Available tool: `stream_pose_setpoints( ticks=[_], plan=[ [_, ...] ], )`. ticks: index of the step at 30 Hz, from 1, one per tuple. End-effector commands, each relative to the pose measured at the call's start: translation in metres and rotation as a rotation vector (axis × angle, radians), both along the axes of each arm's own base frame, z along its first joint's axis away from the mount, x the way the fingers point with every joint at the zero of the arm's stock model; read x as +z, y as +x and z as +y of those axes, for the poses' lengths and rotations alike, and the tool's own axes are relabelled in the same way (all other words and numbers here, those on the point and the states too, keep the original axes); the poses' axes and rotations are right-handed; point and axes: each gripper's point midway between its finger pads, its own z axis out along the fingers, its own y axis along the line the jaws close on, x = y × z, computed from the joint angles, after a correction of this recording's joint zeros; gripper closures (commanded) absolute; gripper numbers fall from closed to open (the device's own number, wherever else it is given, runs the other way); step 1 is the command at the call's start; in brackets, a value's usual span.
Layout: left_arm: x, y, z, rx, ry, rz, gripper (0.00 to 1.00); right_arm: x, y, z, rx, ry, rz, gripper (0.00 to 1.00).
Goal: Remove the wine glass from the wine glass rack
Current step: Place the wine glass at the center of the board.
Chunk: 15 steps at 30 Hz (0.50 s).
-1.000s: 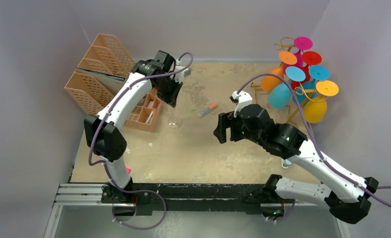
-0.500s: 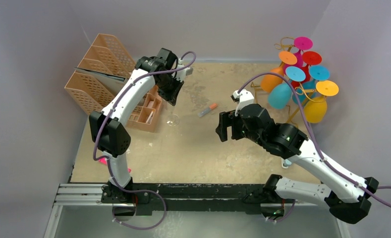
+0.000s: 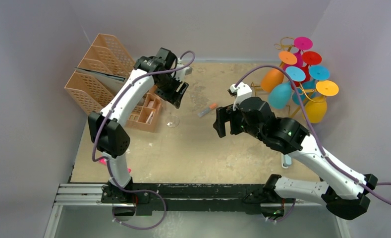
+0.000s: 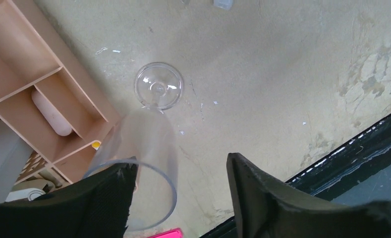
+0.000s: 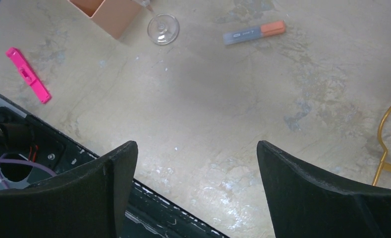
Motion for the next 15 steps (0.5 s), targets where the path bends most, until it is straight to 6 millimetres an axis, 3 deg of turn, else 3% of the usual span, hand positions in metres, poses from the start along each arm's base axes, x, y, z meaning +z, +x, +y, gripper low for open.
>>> stream_pose_setpoints(
  ticks=[1,3,9,15],
  plan=[
    [0.057,0.003,-0.004,0.022,-0.095,-0.155,0.29,0.013,-0.001,0.002,0.052,-0.002,-0.040,0.08],
    [0.072,0.003,-0.007,0.027,-0.140,-0.201,0.22,0.014,0.002,0.002,0.065,-0.029,-0.056,0.07],
    [0.111,0.001,-0.012,0.031,-0.239,-0.331,0.16,0.016,0.013,-0.007,0.039,-0.140,-0.072,0.06],
    [0.144,-0.011,-0.007,0.045,-0.308,-0.440,0.13,0.041,0.029,-0.016,-0.021,-0.171,-0.130,0.01]
  ],
)
